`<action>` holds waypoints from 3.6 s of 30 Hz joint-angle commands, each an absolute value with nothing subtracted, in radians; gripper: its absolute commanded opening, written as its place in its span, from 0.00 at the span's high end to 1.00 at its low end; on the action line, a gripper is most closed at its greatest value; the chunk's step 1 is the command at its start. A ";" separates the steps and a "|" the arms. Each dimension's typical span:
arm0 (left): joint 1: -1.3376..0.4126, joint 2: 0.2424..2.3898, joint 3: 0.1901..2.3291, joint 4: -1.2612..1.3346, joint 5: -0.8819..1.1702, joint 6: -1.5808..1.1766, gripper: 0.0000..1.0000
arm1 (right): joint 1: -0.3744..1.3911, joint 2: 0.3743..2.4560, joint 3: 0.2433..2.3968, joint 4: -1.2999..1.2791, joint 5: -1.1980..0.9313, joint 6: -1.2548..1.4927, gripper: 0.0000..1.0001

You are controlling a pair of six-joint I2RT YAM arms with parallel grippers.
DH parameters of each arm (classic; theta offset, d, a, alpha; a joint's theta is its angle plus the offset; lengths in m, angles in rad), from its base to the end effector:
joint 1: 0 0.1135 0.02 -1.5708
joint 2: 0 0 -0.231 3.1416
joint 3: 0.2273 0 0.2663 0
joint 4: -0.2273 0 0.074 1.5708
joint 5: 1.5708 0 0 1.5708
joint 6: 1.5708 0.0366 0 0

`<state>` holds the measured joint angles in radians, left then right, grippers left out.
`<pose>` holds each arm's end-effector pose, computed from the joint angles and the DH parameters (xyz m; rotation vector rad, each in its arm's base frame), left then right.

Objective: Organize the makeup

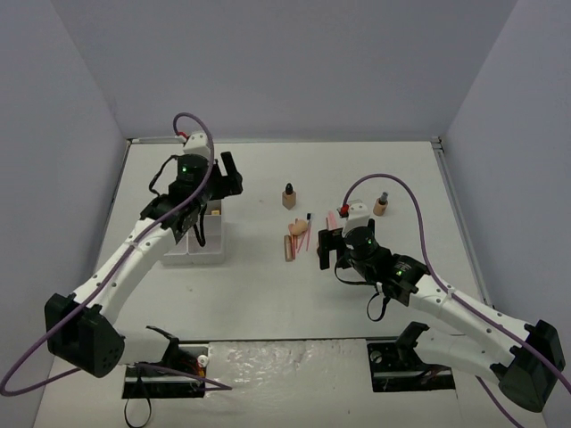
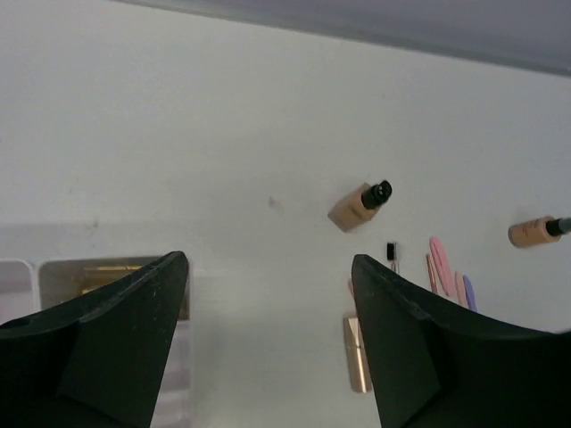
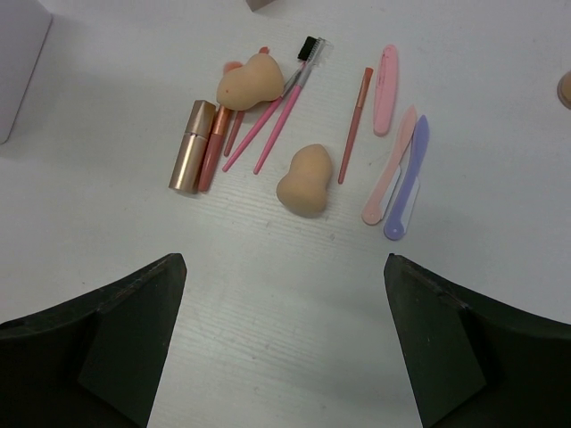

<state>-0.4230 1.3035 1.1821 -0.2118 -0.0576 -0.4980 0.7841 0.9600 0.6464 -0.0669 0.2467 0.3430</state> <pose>0.3002 -0.1328 0.3283 -0.1127 1.9411 -0.5650 0.1865 0.1734 0.2391 -0.2691 1.9547 0.5050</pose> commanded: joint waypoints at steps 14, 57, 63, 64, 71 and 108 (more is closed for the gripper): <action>-0.708 1.853 1.511 -0.631 0.104 -0.723 0.31 | 0.777 0.871 0.652 -0.018 0.324 0.342 0.09; -0.468 1.228 1.117 -0.224 -0.263 -0.450 1.00 | 0.774 0.900 0.725 -0.024 0.314 0.295 0.00; -0.350 1.189 0.955 0.030 -0.235 -0.356 1.00 | 0.773 0.909 0.721 -0.019 0.301 0.293 0.00; -0.339 1.187 0.931 0.084 -0.235 -0.348 1.00 | 0.773 0.908 0.720 -0.019 0.297 0.294 0.00; -0.294 1.192 0.802 0.369 -0.220 -0.302 0.99 | 0.774 0.881 0.703 -0.020 0.286 0.297 0.00; -0.281 1.191 0.714 0.454 -0.183 -0.329 0.39 | 0.773 0.887 0.707 -0.018 0.278 0.302 0.00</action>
<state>-0.2866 1.2654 0.6109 0.4876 -0.2140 -0.3160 0.7795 0.8871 0.6758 -0.0711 0.2787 0.3054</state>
